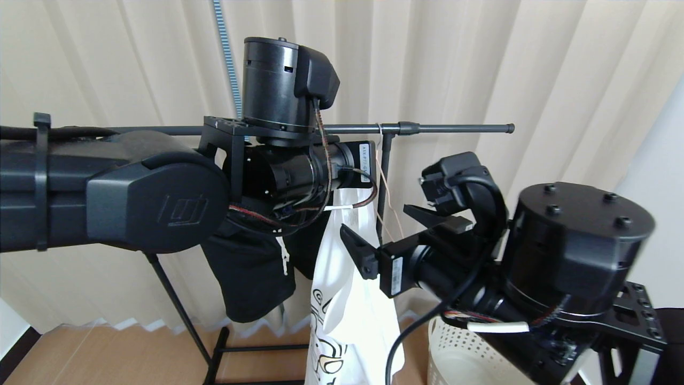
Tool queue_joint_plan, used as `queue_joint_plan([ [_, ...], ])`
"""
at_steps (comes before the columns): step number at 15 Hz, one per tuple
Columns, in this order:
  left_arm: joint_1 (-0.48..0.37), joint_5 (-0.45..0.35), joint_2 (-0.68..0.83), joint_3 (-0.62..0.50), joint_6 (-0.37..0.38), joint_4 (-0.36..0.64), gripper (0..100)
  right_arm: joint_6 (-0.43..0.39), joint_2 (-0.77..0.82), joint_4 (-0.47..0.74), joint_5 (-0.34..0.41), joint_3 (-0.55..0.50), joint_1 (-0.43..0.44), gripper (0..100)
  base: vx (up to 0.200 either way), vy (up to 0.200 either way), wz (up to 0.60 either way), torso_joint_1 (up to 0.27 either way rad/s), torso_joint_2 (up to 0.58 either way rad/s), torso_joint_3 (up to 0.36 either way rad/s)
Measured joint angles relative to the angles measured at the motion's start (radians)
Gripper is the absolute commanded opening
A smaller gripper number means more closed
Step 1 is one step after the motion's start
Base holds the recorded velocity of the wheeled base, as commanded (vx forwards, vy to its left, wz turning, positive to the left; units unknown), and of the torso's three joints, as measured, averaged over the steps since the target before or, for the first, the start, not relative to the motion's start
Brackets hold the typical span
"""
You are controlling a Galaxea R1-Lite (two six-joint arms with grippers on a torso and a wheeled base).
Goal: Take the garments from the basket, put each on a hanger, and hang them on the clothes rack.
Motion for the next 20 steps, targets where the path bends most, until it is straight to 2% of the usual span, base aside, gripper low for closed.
queue_joint_plan([
  [2,-0.002,0.003,0.000,0.011,0.001,0.000,0,0.004,0.047,-0.001,-0.054,-0.047,-0.003,100,0.000,0.000,0.00,0.000,0.00,0.000],
  [4,-0.001,0.017,0.000,0.014,0.001,-0.001,0,-0.004,0.067,0.003,-0.063,-0.056,-0.015,100,0.000,0.000,0.00,0.000,0.00,0.000],
  [6,0.000,0.019,-0.001,0.014,0.001,-0.001,0,-0.046,0.070,0.004,-0.071,-0.053,-0.046,100,0.000,0.000,0.00,0.000,0.00,0.000],
  [12,0.005,0.019,-0.016,0.014,0.003,-0.001,0,-0.221,0.024,0.012,-0.072,0.042,-0.100,100,0.000,0.000,0.00,0.000,0.00,0.000],
  [20,0.011,0.019,-0.037,0.024,0.003,0.000,0,-0.349,-0.004,0.013,-0.064,0.140,-0.106,100,0.000,0.000,0.00,0.000,0.00,0.000],
])
